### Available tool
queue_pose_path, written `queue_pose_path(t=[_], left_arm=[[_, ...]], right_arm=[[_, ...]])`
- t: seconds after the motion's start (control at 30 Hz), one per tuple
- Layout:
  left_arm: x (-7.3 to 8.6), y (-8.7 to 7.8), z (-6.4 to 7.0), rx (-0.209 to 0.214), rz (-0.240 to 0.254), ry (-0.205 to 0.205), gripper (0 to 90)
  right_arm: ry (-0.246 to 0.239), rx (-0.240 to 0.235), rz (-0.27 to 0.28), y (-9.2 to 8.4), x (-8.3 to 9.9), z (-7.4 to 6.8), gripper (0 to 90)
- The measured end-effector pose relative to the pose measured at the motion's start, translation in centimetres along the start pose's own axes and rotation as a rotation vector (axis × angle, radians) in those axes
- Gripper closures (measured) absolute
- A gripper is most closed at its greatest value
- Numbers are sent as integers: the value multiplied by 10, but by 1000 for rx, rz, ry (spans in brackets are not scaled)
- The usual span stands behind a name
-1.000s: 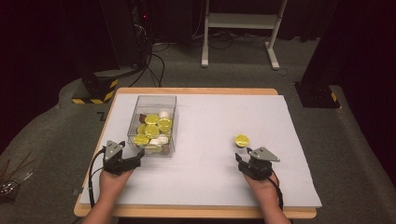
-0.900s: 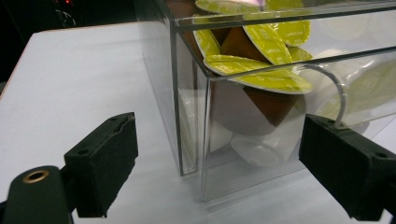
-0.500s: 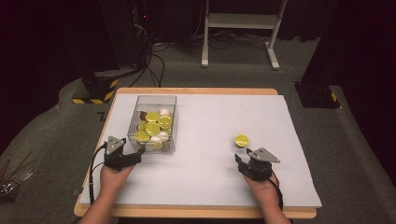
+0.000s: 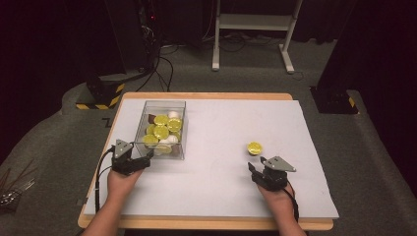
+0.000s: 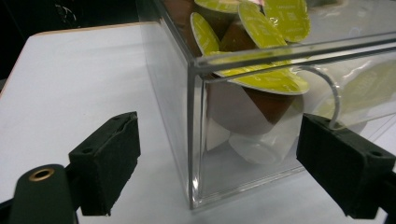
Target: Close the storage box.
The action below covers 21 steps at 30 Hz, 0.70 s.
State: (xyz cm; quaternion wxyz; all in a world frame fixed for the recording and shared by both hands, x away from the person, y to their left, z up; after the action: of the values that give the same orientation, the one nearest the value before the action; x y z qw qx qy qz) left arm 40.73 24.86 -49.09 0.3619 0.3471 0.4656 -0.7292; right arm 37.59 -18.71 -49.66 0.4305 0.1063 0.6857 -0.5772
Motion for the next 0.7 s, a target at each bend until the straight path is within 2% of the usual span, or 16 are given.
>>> queue_pose_path(t=[0.07, 0.13, 0.17, 0.23, 0.3, 0.37, 0.4, 0.47, 0.57, 0.6, 0.7], left_arm=[[-1, 3, -1, 2, 3, -15, 146], [-1, 4, -2, 1, 2, -13, 146], [-3, 7, 0, -3, 18, -31, 148], [-4, 9, -1, -17, 11, -19, 152], [-5, 11, 0, -18, 14, -33, 154], [-7, 13, 0, -29, 5, -25, 161], [-8, 16, 1, -42, 15, -47, 168], [-8, 16, 0, -38, 3, -39, 162], [-7, 19, 2, -33, 7, -56, 172], [-6, 18, 2, -34, -9, -46, 172], [-2, 13, 2, -32, -12, -37, 197]], right_arm=[[3, 0, 0, 0, 0, 1, 465], [2, 1, 2, 0, 0, 1, 465], [0, 1, 2, 0, 0, 1, 465], [2, 1, 3, 1, 0, 1, 465], [2, -1, 2, 1, 0, 1, 466], [2, -1, 2, 1, 0, 1, 468], [2, -2, 3, 1, 0, 1, 468], [2, -2, 3, 1, 0, 1, 468], [7, -5, 1, 1, -1, 1, 470], [7, -5, 1, 1, -1, 1, 470], [-6, -5, 1, 2, -1, 0, 471]])
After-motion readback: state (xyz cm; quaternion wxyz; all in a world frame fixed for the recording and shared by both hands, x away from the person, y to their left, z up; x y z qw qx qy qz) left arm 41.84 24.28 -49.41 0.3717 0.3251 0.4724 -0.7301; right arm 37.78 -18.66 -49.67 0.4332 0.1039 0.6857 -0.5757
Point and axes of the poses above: each handheld gripper's, and its own axes: y roughly forward along the jaws, x roughly out of its underside, z roughly to its right, the point moved 2 cm from there along y, roughly forward along the jaws, and after that the axes turned 13 degrees about -z, right-handed, at the moved point
